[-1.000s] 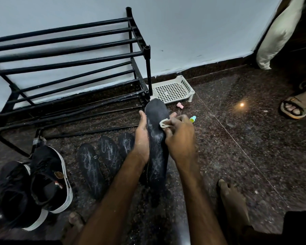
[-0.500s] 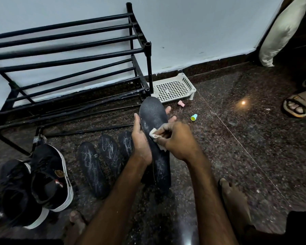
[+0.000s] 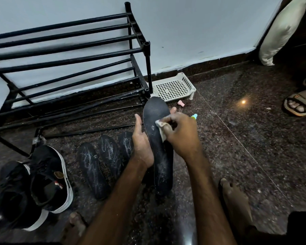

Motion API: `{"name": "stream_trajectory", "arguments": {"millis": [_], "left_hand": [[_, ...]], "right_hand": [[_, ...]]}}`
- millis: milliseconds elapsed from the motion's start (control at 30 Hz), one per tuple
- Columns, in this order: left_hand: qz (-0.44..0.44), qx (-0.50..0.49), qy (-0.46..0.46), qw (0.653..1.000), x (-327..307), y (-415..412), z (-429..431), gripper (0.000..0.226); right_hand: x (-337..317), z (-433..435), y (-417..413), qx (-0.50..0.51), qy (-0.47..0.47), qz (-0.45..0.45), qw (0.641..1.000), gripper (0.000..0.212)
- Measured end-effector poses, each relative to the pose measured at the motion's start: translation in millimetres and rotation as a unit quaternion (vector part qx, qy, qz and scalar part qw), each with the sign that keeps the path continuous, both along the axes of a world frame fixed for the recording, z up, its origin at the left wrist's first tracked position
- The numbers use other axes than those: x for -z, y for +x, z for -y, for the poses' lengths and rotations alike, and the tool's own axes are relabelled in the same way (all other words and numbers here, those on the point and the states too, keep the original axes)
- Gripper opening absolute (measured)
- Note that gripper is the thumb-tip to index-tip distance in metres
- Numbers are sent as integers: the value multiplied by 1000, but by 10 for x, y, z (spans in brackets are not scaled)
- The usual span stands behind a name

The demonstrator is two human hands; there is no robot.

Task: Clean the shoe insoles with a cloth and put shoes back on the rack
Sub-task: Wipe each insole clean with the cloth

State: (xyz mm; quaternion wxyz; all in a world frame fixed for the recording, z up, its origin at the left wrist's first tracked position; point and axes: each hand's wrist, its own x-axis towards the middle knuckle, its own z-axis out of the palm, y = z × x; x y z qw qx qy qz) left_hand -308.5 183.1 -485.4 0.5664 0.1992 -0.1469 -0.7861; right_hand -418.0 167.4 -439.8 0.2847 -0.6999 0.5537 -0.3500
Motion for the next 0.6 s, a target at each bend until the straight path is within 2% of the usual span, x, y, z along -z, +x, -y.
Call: {"name": "stream_trajectory", "arguments": {"millis": [67,133,233,300,367,433,500,600], "left_hand": [[13,-16,27,999,15,-9,16,89],[22,-9,2,1000,-48,16,38,93],[-2,-12,-13,1000,-93,68,72,101],[-14,-26,-11,1000,-105,100,57,99],[-6,-21,-19,1000,-138,92,36,99],[3,-26,-11,1000,-155,91,24,94],[22,-43,3,999,-160,97,24,83],[47,-32,-1,998,-176,97,43,83]], "right_hand": [[-62,43,136,41,-71,-15,997,16],[-104,32,201,-8,-77,-23,997,18],[-135,-36,28,-149,74,-16,986,10],[-138,-78,-116,-179,123,-4,976,10],[-172,-63,-196,-120,93,62,986,14],[-224,-3,-174,-26,35,86,995,16],[-250,54,-51,18,-10,56,998,19],[-180,17,126,-35,-38,-19,998,20]]}}
